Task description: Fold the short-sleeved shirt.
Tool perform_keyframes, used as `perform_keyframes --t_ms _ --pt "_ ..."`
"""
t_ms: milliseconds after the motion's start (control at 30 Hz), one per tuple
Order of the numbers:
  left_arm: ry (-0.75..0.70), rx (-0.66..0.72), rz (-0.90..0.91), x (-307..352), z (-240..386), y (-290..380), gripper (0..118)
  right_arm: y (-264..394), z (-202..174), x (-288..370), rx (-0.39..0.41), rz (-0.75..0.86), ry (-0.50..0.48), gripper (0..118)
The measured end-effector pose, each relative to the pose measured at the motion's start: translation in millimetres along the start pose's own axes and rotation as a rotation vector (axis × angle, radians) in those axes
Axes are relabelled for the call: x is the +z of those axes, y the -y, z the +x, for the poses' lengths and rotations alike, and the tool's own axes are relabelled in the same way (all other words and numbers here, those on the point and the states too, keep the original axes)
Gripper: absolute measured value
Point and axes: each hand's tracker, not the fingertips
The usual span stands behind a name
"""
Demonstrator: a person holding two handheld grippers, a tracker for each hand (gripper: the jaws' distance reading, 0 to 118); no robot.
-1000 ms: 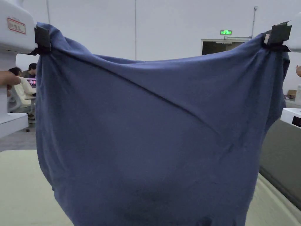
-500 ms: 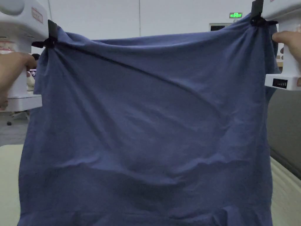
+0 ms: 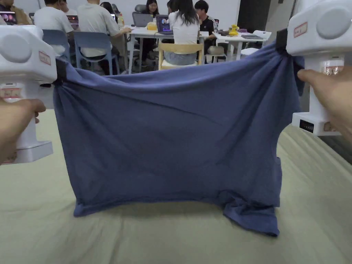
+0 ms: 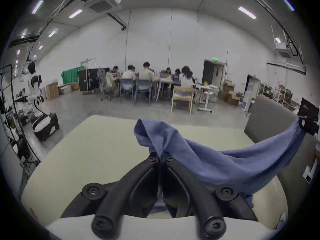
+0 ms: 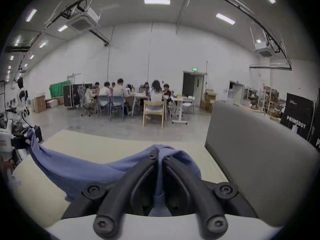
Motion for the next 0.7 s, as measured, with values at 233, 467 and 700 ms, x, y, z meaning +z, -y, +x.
perform_keyframes --t_ms 233,467,700 --pt "0.011 -0.019 -0.014 -13 2 14 0 31 5 3 0.028 -0.014 -0.008 3" --pt "0.031 -0.133 0.010 26 1 69 0 96 21 46 0.004 -0.009 -0.067 3" --pt "0.095 -0.124 0.036 103 -4 176 0 219 35 134 -0.037 -0.022 -0.121 3"
